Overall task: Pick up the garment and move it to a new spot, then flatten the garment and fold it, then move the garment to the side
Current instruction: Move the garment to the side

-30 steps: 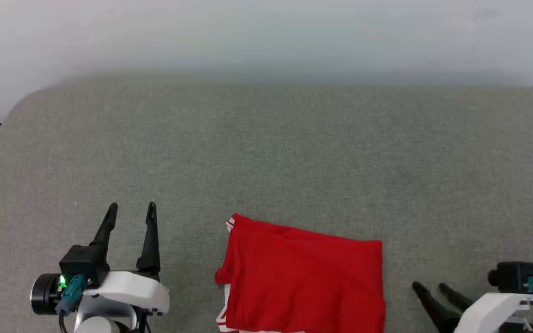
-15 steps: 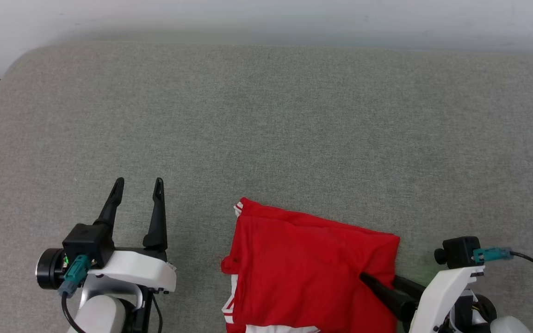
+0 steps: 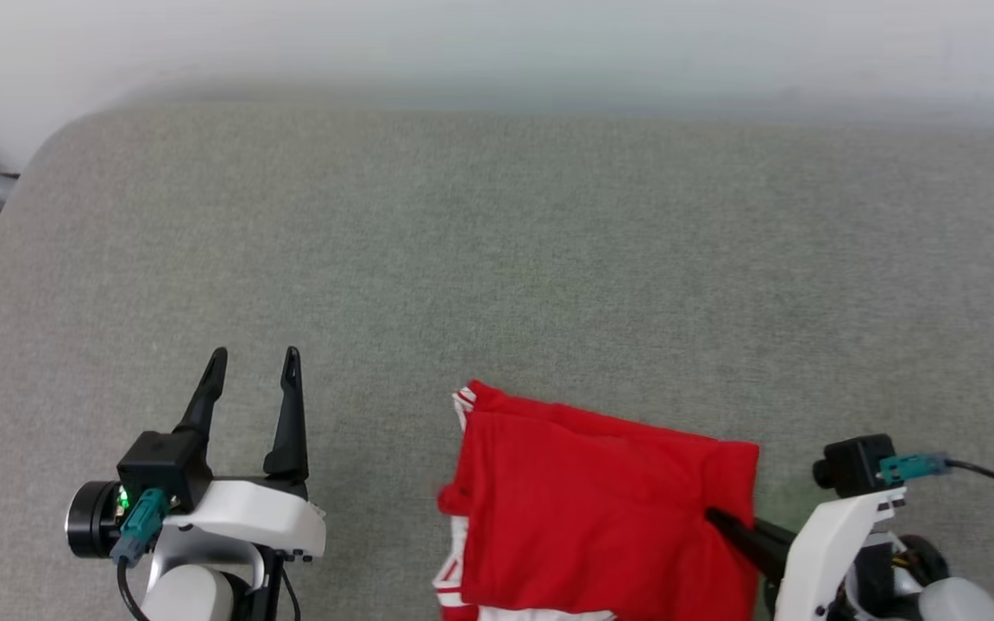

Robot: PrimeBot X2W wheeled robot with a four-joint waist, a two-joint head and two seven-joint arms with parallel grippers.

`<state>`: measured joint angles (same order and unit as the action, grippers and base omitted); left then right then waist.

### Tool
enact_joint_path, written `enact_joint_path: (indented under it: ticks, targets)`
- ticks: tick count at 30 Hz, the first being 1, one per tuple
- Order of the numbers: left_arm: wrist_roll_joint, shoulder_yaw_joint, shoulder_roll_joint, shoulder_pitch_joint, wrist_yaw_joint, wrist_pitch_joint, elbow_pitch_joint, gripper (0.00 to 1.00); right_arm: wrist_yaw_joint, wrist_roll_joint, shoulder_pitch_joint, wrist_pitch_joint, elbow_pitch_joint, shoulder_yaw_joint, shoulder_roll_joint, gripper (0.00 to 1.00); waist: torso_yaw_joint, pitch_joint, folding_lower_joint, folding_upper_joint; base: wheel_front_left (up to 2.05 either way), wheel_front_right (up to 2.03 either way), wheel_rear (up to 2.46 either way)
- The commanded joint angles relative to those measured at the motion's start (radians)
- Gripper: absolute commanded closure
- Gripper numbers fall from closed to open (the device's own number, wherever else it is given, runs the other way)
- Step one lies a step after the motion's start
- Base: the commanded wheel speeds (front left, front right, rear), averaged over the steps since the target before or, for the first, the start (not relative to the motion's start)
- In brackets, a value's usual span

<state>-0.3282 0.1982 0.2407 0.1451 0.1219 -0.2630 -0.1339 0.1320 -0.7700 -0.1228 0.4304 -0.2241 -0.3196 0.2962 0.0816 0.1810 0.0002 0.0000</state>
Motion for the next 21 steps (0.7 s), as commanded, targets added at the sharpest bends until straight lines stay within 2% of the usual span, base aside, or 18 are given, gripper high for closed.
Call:
enact_joint_path:
  ticks: [1,6,11,12,15,21]
  targets:
    - [0.008,-0.003,-0.005,-0.017,-0.003,-0.002,0.002,0.00,-0.002,0.014,-0.001,-0.002,0.015,0.010,0.025,1.00,-0.026,-0.031,-0.0002,0.0000,0.00,0.00,0.00]
    - [0.014,-0.011,-0.010,-0.053,-0.003,-0.002,0.018,0.00,-0.002,0.058,0.023,0.037,0.079,0.031,0.069,1.00,-0.104,-0.070,-0.0002,0.0000,0.00,0.00,0.00]
    - [0.018,-0.012,-0.018,-0.072,-0.006,-0.002,0.033,0.00,-0.002,0.092,0.045,0.096,0.146,0.065,0.112,1.00,-0.214,-0.080,-0.0002,0.0000,0.00,0.00,0.00]
    - [0.024,-0.013,-0.023,-0.069,-0.006,-0.002,0.046,0.00,-0.002,0.101,0.040,0.122,0.175,0.090,0.125,1.00,-0.283,-0.068,-0.0002,0.0000,0.00,0.00,0.00]
    - [0.033,-0.008,-0.023,-0.044,-0.015,-0.002,0.060,0.00,-0.002,0.109,0.011,0.135,0.194,0.128,0.123,1.00,-0.354,-0.032,-0.0002,0.0000,0.00,0.00,0.00]
    - [0.051,0.002,-0.002,-0.004,-0.023,0.005,0.087,0.00,-0.002,0.131,-0.077,0.102,0.160,0.171,0.117,1.00,-0.419,0.056,-0.0002,0.0000,0.00,0.00,0.00]
